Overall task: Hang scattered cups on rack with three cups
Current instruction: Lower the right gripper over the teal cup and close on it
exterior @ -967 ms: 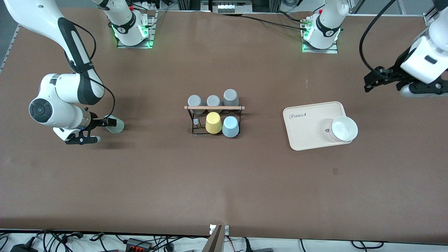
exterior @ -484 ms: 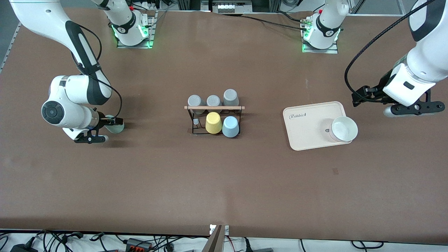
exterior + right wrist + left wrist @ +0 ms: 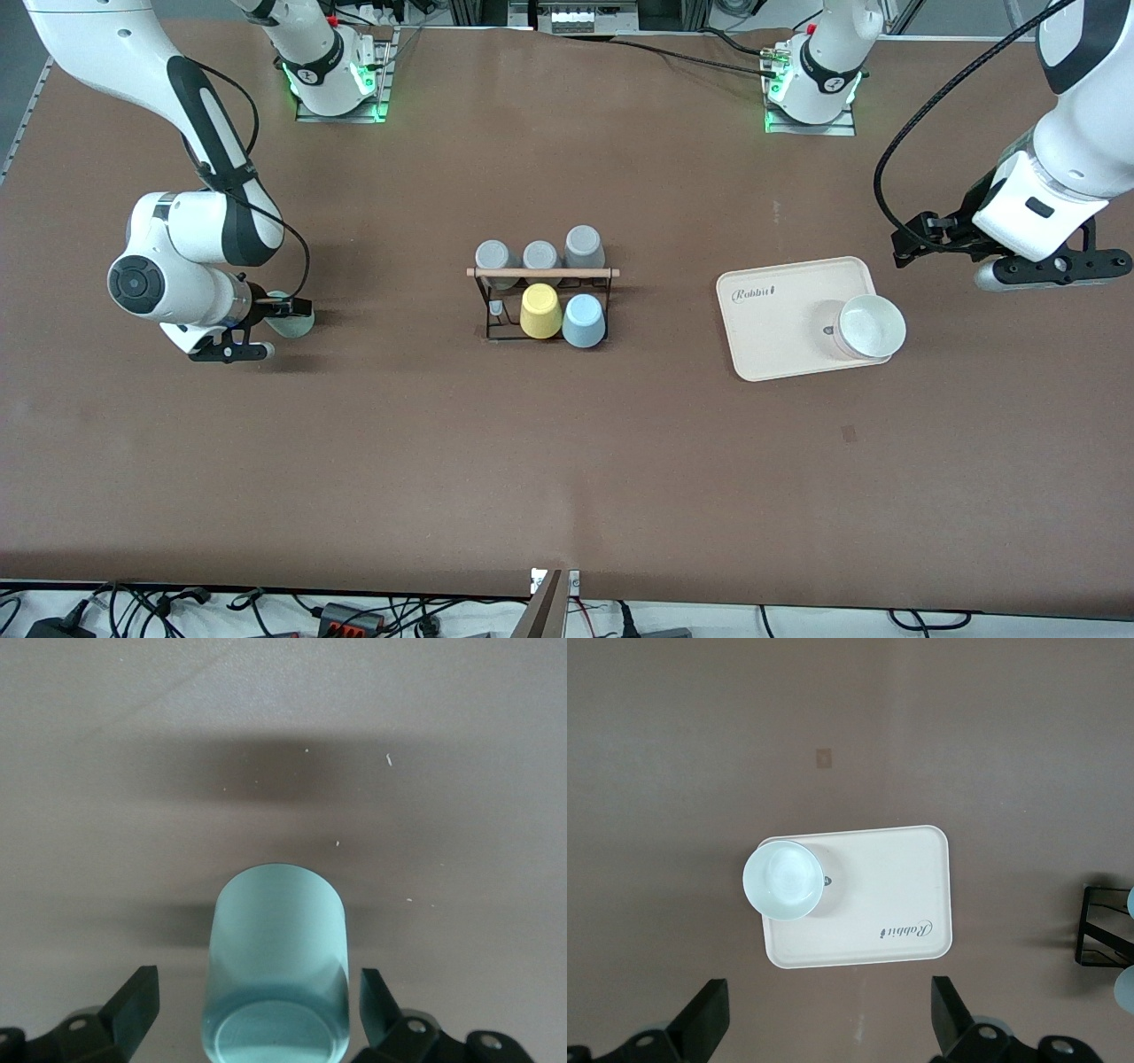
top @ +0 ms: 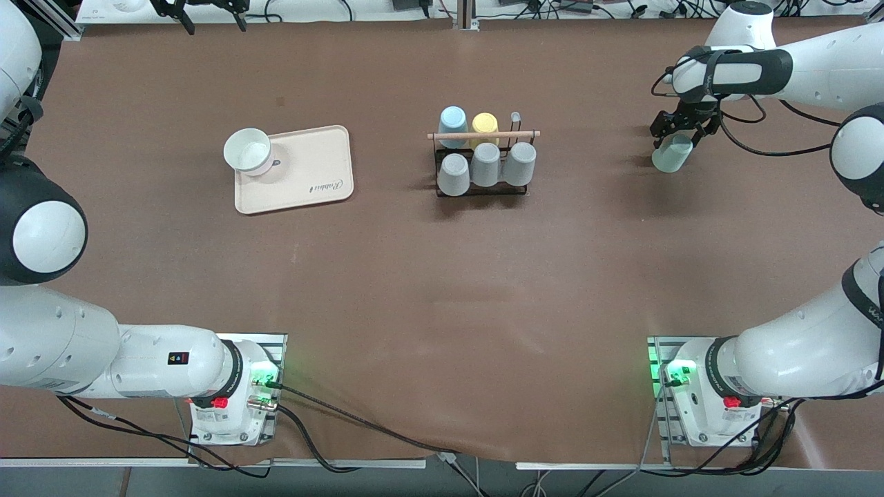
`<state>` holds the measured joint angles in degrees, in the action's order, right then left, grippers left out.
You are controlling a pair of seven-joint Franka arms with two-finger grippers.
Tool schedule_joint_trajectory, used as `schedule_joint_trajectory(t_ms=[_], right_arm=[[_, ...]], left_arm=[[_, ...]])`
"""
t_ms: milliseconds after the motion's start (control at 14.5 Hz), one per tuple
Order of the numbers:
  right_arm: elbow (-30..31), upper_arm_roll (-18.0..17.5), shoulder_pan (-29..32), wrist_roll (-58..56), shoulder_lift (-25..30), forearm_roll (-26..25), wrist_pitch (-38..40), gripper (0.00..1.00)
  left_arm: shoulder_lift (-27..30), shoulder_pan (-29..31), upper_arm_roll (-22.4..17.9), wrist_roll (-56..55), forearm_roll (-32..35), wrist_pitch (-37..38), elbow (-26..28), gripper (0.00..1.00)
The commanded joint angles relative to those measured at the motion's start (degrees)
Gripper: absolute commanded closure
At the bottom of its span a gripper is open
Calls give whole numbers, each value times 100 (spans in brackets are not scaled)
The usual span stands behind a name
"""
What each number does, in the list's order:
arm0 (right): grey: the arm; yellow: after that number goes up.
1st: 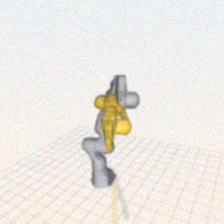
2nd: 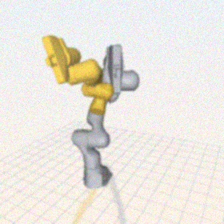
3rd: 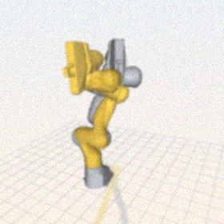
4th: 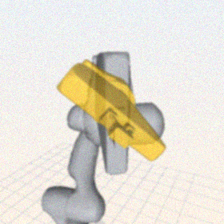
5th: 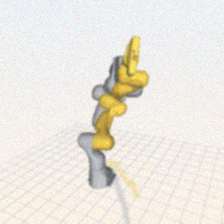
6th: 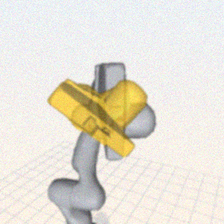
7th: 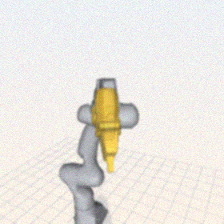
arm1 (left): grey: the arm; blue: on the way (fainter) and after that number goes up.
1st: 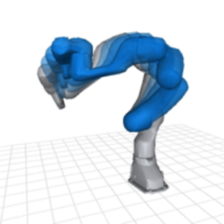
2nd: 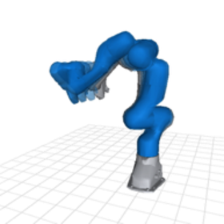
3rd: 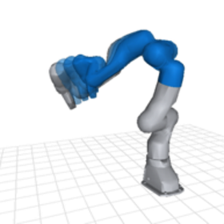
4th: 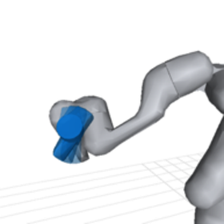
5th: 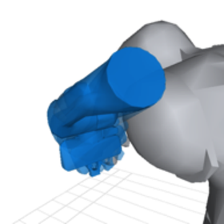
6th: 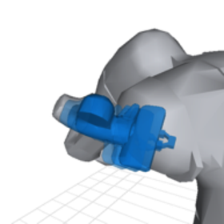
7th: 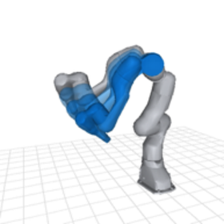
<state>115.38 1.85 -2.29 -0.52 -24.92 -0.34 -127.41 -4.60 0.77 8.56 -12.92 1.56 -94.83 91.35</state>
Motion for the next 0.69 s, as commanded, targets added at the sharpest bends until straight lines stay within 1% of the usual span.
schedule_joint_trajectory(t_ms=[0,69,138,207,276,346,415,553,622], right_arm=[[124,8,36,78,22,-71,-83,8],[125,8,36,104,31,-63,-48,29],[116,17,36,105,66,-63,-13,46],[72,17,36,113,92,-54,118,57],[2,8,10,114,162,-54,259,65],[-172,-1,-8,114,233,-54,495,71],[-461,-35,-25,87,259,-54,811,71],[-1417,-45,-218,69,190,25,1898,71],[-1875,-45,-436,122,181,60,2391,70]], left_arm=[[30,19,14,52,64,17,-21,0],[30,28,14,114,64,17,-21,0],[30,46,14,132,64,17,-21,0],[30,29,14,141,72,8,-21,0],[30,2,14,141,73,-10,-29,0],[30,2,14,149,81,-18,-47,0],[21,20,14,150,73,-36,-56,0],[12,20,14,141,64,-36,-74,0],[12,11,14,141,64,-36,-74,0]])
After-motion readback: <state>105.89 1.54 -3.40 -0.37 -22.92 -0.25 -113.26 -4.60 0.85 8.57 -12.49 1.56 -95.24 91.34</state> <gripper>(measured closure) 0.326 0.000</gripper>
